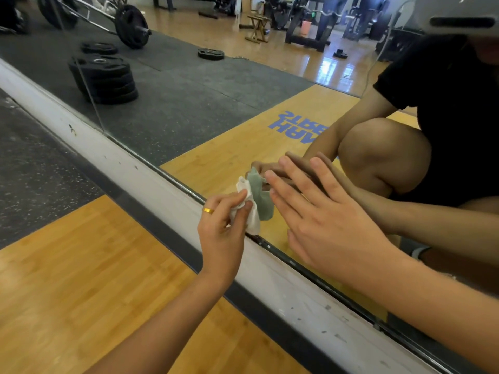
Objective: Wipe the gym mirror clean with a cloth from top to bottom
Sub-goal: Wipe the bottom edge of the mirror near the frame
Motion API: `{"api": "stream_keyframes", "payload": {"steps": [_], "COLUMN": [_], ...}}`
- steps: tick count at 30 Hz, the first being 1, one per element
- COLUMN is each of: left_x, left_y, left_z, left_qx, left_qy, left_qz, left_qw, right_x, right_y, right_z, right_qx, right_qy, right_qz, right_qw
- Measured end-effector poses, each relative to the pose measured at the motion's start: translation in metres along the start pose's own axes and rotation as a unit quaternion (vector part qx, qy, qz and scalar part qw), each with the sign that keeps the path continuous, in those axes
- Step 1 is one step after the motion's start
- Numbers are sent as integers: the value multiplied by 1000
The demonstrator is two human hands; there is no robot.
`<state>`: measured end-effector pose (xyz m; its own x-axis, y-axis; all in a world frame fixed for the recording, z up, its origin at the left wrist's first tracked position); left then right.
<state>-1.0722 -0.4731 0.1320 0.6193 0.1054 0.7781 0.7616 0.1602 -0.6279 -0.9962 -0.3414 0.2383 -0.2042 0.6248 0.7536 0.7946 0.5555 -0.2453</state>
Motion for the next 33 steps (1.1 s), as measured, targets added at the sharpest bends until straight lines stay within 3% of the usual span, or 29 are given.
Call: {"api": "stream_keyframes", "payload": {"steps": [6, 21, 33], "left_x": [-13, -13, -4], "left_y": [24, 18, 9], "left_z": [5, 10, 6], "left_qx": [-30, -23, -61], "left_qy": [-1, 5, 17], "left_qz": [-13, 4, -85], "left_qw": [999, 1000, 994], "right_x": [0, 0, 2], "right_y": [2, 7, 6], "right_z": [3, 12, -7], "right_qx": [-6, -27, -57], "right_qy": [19, 44, -24], "right_qz": [-12, -19, -12], "right_qw": [1000, 998, 998]}}
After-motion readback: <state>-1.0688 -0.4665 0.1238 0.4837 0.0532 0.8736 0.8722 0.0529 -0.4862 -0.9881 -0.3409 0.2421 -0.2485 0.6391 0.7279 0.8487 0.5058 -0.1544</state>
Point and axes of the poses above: each hand's wrist, its own y-axis away from the middle knuckle, its own z-axis out of the palm, x = y × z, the point moved 5 cm from there along -y, towards the middle knuckle, and after that the axes turned 1 degree about y, right-handed, at the moved point
